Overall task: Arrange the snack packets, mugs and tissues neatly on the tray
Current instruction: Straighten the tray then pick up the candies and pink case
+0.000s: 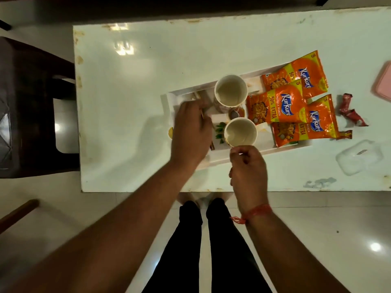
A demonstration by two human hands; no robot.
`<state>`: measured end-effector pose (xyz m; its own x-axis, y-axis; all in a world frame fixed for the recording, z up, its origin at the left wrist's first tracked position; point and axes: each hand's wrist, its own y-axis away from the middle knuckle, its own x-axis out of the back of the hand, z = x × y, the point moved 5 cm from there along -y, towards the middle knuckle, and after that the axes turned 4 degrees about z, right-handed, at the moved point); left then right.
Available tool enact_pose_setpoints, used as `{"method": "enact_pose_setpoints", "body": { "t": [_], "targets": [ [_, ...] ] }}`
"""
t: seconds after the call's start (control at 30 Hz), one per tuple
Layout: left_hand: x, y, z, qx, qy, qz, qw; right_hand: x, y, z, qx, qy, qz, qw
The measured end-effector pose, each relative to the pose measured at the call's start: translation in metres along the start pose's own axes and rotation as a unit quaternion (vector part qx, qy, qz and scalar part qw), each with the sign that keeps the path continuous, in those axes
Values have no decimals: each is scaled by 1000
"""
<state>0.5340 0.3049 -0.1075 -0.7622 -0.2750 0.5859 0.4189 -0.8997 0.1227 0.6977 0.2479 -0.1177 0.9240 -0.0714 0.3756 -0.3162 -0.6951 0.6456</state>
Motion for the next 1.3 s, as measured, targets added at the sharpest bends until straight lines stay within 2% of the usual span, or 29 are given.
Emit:
{"method": "enact_pose_setpoints", "body": {
  "t": [0.1, 0.17, 0.3, 0.4, 0.73, 0.8, 0.9, 0.97, 1.03, 1.1, 1.2, 1.27, 1.3],
  "targets": [
    [-24, 33, 6, 128, 121, -90, 980, 36, -13, -30, 193, 74, 81, 975],
    [-38, 45, 6, 192, 130, -135, 963, 48, -31, -41, 273, 141, 97, 947],
    [-55, 49, 8, 270, 117, -165, 941, 41, -74, -36, 272, 227, -7, 935],
    [-58, 48, 11, 285, 130, -131, 941, 34, -87, -28, 288, 259, -63, 920],
    [-70, 49, 12, 297, 98, -63, 948, 40, -92, -32, 308, 301, -106, 896],
    [-63, 48, 14, 267, 86, -28, 959, 45, -92, -36, 332, 291, -116, 890],
    [-34, 40, 20, 170, 62, 81, 980, 69, -101, -55, 383, 272, -58, 881],
    [-9, 31, 11, 141, 39, 160, 976, 99, -123, -73, 393, 245, 9, 886],
    [12, 22, -10, 174, 25, 212, 961, 132, -154, -89, 383, 229, 67, 893],
    [26, 13, -36, 246, 30, 218, 944, 158, -189, -100, 344, 257, 89, 899],
    [27, 3, -71, 385, 43, 120, 914, 170, -240, -99, 209, 330, 19, 921],
    [22, 3, -79, 456, 111, 57, 881, 168, -258, -90, 76, 223, -60, 970],
    [19, 3, -78, 476, 147, 42, 866, 166, -262, -85, 26, 170, -89, 981]
  ]
}}
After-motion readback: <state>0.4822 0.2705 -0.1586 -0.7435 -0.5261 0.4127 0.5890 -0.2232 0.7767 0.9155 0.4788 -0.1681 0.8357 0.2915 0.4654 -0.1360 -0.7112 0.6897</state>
